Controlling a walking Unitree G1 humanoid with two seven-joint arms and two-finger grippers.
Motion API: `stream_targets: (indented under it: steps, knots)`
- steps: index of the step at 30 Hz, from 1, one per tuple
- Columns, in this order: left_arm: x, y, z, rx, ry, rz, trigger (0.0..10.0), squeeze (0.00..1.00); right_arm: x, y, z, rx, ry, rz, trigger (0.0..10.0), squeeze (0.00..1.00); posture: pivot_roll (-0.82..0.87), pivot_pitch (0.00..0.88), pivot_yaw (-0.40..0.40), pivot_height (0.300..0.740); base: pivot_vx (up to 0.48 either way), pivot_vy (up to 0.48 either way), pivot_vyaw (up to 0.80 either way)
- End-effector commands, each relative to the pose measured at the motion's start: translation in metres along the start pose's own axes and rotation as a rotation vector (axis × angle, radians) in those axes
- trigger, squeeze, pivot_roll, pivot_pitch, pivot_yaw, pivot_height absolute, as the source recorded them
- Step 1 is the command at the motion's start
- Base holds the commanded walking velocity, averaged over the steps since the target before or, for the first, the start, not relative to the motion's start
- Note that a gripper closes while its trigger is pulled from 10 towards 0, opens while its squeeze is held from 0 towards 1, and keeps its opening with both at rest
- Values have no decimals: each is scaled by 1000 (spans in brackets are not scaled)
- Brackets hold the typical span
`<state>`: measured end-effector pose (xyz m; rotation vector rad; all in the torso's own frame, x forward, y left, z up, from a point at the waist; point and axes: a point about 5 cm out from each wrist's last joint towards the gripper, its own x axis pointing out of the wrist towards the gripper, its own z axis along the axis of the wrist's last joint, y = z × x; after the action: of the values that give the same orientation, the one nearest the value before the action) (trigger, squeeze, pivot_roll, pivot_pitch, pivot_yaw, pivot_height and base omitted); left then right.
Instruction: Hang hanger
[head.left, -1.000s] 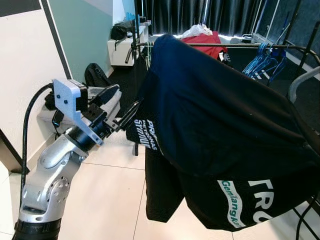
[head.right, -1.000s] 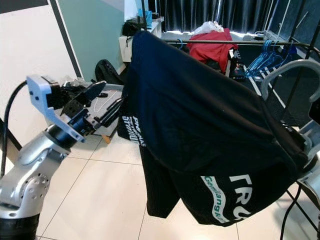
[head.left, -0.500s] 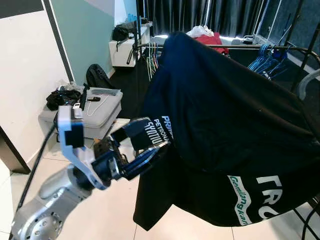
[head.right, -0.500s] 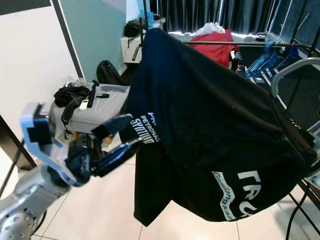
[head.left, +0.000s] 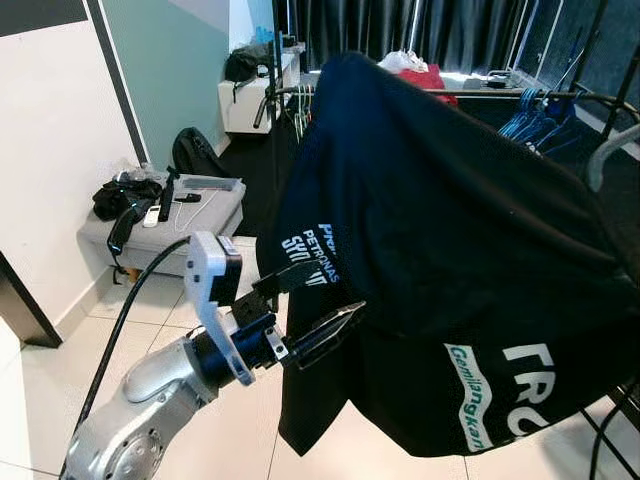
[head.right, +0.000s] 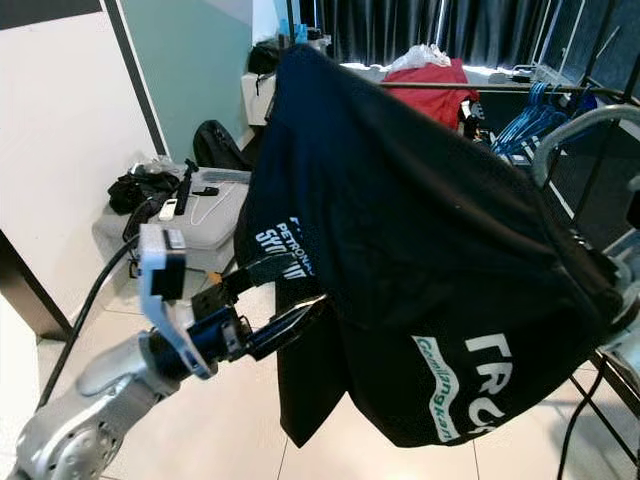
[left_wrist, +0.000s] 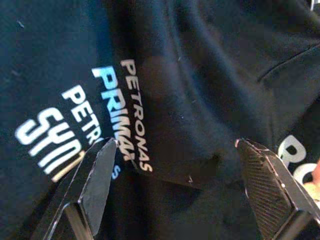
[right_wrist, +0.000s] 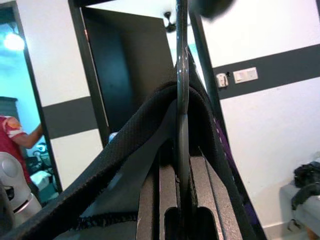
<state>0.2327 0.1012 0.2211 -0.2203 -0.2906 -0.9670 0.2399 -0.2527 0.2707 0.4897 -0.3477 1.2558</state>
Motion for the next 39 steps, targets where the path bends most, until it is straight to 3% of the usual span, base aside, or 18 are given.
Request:
stream_targets:
  steps: [1, 10, 11, 12, 29, 31, 36, 37, 39]
  knots:
    - [-1, 3, -2, 25, 29, 15, 10000, 0, 6, 3, 3, -22, -14, 42, 10000, 0, -29, 0, -20, 740, 0, 0, 0]
    - [4, -3, -2, 27, 27, 3, 10000, 0, 9, 2, -2, -13, -8, 50, 10000, 0, -27, 0, -24, 740, 0, 0, 0]
    - [5, -4, -2, 20, 23, -6, 7098, 0, 9, 2, -2, -12, -7, 51, 10000, 0, -28, 0, -24, 740, 0, 0, 0]
    - [5, -6, -2, 13, 17, -15, 0, 0, 9, 2, -2, -11, -5, 52, 10000, 0, -28, 0, -25, 740, 0, 0, 0]
    - [9, -13, 12, -59, -81, -61, 0, 0, 6, 0, -7, -5, 22, 32, 10000, 0, -27, 0, -30, 740, 0, 0, 0]
    - [7, -14, 20, -120, -143, -87, 0, 0, 3, -2, -6, -17, 36, 12, 10000, 0, -25, 0, -32, 740, 0, 0, 0]
    - [2, -21, 25, -202, -172, -176, 0, 0, 2, -3, -3, -29, 42, 5, 10000, 0, -26, 0, -32, 740, 0, 0, 0]
    - [2, -23, 23, -211, -152, -179, 5098, 231, 3, -3, -3, -29, 45, 8, 10000, 0, -25, 0, -33, 740, 0, 0, 0]
    - [2, -23, 23, -211, -152, -179, 5098, 231, 3, -3, -3, -29, 45, 8, 10000, 0, -25, 0, -33, 740, 0, 0, 0]
